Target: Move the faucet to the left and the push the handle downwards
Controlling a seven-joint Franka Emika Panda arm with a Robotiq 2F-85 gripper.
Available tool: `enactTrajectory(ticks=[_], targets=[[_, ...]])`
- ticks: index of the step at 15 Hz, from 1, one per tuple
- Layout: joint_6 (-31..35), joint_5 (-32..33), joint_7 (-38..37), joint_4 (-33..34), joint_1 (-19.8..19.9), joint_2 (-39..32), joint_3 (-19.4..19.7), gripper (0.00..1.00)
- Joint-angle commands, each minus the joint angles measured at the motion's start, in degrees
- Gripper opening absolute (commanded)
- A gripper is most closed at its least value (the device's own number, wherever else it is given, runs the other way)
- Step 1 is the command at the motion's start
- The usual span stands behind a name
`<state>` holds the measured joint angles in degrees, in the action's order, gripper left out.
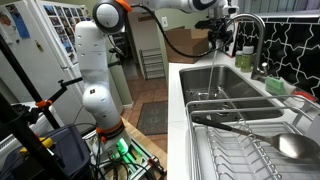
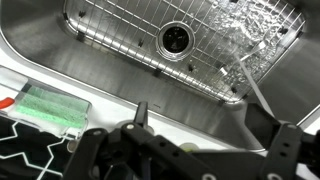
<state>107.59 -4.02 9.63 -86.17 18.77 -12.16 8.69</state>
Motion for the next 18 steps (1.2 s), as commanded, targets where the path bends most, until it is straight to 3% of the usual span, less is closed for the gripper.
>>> enactTrajectory(ticks=[1, 5, 9, 14, 18], targets=[[1.5, 2.2, -3.4, -13.2, -2.2, 10.4, 1.6, 1.0], [3.1, 5.8, -12.6, -21.5, -2.9, 19.4, 2.7, 1.0], [2.4, 12.1, -17.8, -24.2, -2.0, 25.0, 2.9, 1.0], [3.1, 18.4, -20.0, -21.5, -1.3, 23.8, 3.4, 1.0], [2.1, 17.3, -18.7, -21.3, -2.0, 24.1, 3.8, 1.0]])
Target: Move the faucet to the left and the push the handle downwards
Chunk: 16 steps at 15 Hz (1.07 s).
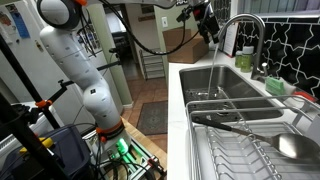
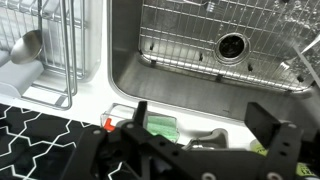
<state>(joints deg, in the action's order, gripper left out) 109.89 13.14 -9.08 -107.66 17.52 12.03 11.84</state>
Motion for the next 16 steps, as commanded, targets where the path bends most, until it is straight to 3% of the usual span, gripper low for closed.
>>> enactTrajectory(ticks=[1, 9, 16], targets=[[-0.1, 0.2, -0.1, 0.2, -0.8, -0.2, 0.7, 1.0], [-0.1, 0.2, -0.2, 0.3, -0.8, -0.2, 0.7, 1.0], [13.6, -3.3, 1.8, -3.4, -2.2, 2.3, 0.7, 1.0]])
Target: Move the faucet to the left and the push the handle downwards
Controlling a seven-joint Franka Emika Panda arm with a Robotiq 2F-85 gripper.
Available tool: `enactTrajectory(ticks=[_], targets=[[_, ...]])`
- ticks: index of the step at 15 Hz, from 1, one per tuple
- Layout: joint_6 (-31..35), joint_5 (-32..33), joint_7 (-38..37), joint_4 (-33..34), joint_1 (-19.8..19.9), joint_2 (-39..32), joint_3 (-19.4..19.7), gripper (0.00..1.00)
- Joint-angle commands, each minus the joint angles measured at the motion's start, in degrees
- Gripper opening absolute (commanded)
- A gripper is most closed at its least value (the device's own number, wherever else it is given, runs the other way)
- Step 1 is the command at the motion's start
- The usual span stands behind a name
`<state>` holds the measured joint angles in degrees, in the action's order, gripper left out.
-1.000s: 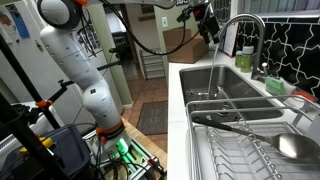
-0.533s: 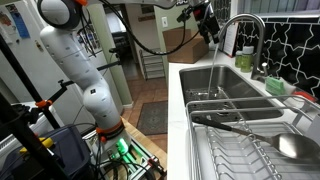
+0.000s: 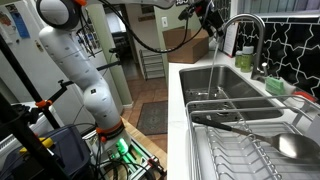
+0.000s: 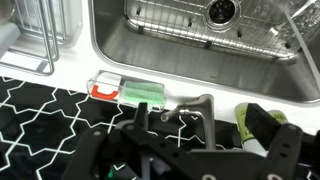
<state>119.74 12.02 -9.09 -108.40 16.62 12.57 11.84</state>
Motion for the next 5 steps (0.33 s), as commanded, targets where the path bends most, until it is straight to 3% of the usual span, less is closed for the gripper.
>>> enactTrajectory(ticks=[1, 2, 5], targets=[[4.2, -4.0, 3.0, -2.7, -1.9, 1.6, 0.8, 1.0], [2.0, -1.4, 0.9, 0.0, -1.0, 0.0, 0.4, 1.0], [2.1, -1.7, 1.1, 0.2, -1.2, -0.1, 0.3, 1.0]])
